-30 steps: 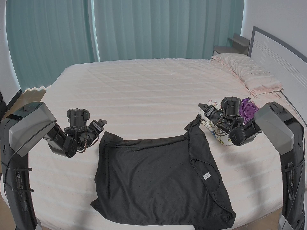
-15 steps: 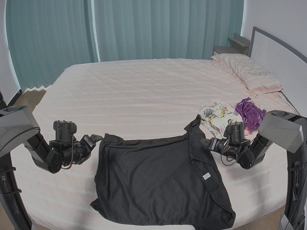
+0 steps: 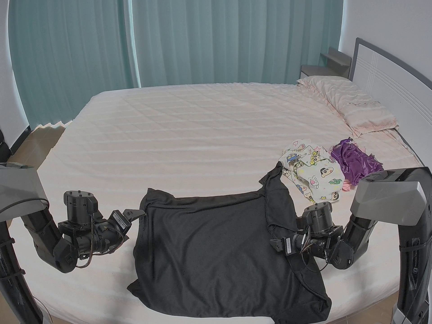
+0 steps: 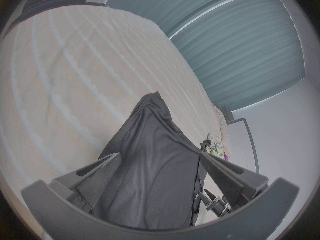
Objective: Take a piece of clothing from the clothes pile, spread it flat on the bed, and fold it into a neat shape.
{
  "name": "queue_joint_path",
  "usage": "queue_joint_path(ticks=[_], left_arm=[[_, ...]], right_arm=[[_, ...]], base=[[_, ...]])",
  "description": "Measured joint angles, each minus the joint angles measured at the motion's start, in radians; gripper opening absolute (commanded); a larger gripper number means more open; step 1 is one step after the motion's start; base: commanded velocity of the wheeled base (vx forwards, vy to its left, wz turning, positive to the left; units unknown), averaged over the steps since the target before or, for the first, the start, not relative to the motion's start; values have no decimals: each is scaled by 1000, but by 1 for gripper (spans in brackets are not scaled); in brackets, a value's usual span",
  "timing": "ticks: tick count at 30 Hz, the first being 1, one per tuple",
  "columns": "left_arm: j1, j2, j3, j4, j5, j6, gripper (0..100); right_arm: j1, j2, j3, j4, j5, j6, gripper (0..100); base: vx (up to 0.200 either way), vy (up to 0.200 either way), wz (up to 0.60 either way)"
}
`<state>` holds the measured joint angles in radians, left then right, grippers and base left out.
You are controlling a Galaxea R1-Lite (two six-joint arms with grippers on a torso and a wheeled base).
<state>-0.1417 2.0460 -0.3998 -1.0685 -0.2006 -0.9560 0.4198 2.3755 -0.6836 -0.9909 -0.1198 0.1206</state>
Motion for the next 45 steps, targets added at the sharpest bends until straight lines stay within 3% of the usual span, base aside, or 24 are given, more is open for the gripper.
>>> queue_joint_path(ticks=[6,24,25,45], left_arm=[[2,3,14,-3,-4,-4,100],[2,31,13,-4,-4,-3,100],[2,32,13,-3,-4,-3,100],[2,46,13,-4,-5,1,100]], right_arm=[[6,22,-16,26,-55,-54,100],[10,56,-16,28,-110,-173,100],[10,58,-16,28,-113,-177,0],[4,24,7,11,-114,-173,0]], base=[[0,0,0],[0,0,0],[0,0,0],[0,0,0]])
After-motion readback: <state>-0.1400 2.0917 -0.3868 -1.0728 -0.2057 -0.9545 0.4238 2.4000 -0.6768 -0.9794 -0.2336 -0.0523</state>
